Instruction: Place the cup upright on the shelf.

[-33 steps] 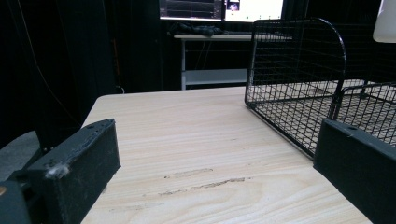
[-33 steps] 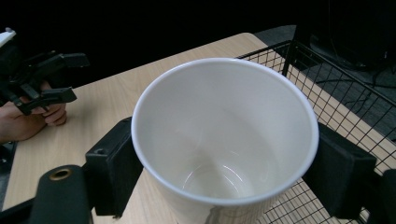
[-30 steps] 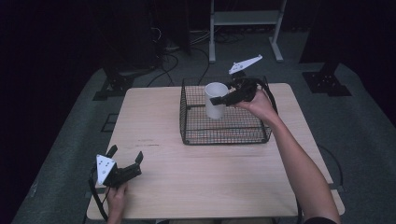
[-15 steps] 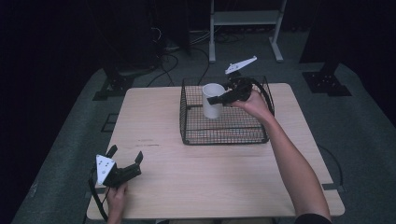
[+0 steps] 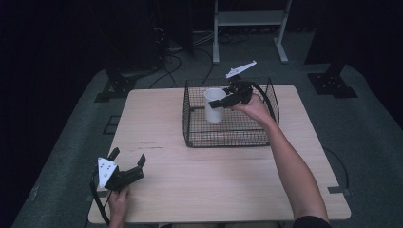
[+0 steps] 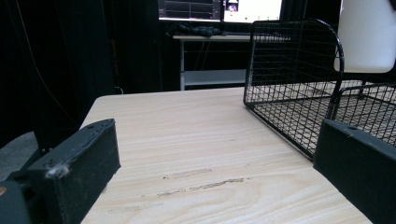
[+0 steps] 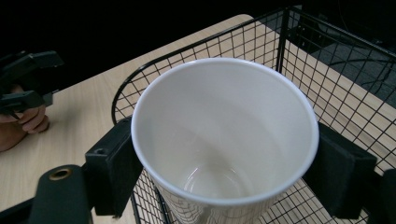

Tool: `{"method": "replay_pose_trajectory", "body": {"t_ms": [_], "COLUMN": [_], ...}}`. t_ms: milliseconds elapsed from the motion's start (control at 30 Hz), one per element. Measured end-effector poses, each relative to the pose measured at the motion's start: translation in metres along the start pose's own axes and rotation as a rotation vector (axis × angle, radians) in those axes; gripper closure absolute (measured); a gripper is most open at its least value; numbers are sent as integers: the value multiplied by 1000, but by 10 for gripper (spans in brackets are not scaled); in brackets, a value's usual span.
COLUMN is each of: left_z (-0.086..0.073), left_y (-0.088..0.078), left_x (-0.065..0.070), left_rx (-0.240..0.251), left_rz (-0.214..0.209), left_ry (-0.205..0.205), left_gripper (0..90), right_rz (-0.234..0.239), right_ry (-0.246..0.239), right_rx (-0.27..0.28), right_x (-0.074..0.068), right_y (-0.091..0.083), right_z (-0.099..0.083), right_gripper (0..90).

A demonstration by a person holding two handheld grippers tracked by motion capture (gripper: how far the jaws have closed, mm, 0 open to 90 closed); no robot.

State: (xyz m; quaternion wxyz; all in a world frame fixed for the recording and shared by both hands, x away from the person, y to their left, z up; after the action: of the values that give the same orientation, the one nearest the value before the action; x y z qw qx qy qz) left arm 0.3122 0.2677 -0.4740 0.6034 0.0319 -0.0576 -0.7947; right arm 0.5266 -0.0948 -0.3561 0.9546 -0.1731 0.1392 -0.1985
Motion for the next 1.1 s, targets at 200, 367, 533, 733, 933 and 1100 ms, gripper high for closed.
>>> {"method": "replay_pose_trajectory", "body": {"t_ms": [200, 367, 533, 733, 933, 1100], "left_z": [0, 0, 0, 0, 0, 0], "left_y": [0, 0, 0, 0, 0, 0], "left_x": [0, 0, 0, 0, 0, 0], "left_rx": [2, 3, 4, 4, 5, 6], "left_rz": [-1, -1, -1, -1, -1, -1], "left_ry": [-2, -3, -2, -2, -1, 0], "left_gripper": [0, 0, 0, 0, 0, 0], "right_rz": [-4, -18, -36, -41, -39, -38], "right_ry": [16, 24, 38, 54, 56, 47], "right_rx": [-9, -5, -21, -45, -51, -59], "right_x": [6, 10, 17, 23, 23, 22], "right_y": [4, 5, 5, 9, 15, 20], "right_z": [-5, -10, -19, -27, -31, -33], "right_gripper": [192, 192, 192, 191, 191, 191]}}
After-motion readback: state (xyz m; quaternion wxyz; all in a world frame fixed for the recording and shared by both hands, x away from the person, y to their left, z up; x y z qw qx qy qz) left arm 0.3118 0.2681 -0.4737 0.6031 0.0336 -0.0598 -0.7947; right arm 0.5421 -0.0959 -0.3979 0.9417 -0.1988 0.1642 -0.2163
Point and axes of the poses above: each handheld gripper's, and its own axes: y roughly forward along the jaws, z roughly out of its top, x roughly to its right, the point moved 4 cm from there along y, roughly forward along the jaws, and after that the axes turned 12 degrees about x, right-handed, at the moved point
